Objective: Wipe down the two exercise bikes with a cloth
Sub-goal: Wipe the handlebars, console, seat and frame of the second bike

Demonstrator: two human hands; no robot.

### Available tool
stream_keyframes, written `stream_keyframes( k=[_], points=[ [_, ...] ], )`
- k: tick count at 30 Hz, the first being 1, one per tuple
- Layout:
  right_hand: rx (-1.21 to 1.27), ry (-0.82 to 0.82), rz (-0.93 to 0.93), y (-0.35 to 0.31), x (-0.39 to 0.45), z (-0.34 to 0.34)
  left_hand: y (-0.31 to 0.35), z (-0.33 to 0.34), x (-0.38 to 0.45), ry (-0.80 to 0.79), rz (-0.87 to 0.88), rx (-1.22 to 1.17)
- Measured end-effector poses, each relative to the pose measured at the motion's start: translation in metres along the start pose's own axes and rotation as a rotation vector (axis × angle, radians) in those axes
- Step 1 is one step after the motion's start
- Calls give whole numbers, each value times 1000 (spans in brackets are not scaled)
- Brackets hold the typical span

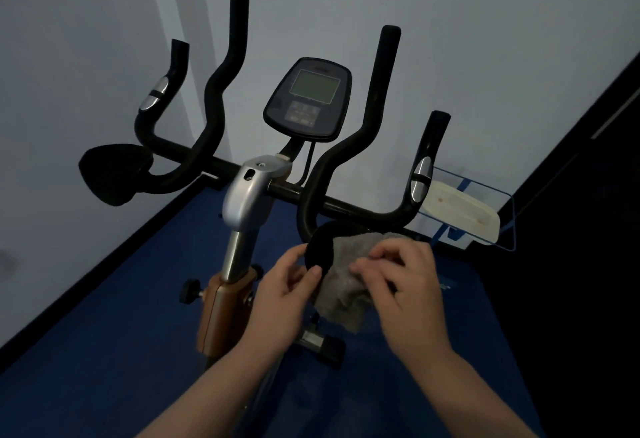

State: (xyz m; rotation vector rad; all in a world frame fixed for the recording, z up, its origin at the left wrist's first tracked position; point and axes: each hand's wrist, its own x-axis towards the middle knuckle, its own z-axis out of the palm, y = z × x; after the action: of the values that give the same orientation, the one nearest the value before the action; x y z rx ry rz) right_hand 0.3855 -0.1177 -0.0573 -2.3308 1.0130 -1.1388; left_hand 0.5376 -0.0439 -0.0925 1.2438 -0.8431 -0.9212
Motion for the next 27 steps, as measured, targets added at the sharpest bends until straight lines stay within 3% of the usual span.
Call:
stream_keyframes(
  k=[2, 5, 13, 15, 18, 22, 27],
  points=[
    [31, 10, 112, 0, 10, -3, -1, 1, 0, 3, 15, 23],
    [-67, -102, 204, 4, 21, -3, -3, 2, -1, 9, 26, 57],
    [-160, -70, -65, 3, 54, -15, 0, -2, -3, 20, 0, 113],
    [-141, -163, -123, 6, 73, -17, 1, 0, -4, 35, -4, 109],
    [-18, -452, 55, 9, 86, -10, 3, 4, -5, 79, -17, 108],
    [87, -266, 166, 17, 61, 0, 2, 4, -10, 177, -5, 123],
    [133, -312, 247, 15, 59, 18, 5, 8, -8, 304, 39, 167]
  ],
)
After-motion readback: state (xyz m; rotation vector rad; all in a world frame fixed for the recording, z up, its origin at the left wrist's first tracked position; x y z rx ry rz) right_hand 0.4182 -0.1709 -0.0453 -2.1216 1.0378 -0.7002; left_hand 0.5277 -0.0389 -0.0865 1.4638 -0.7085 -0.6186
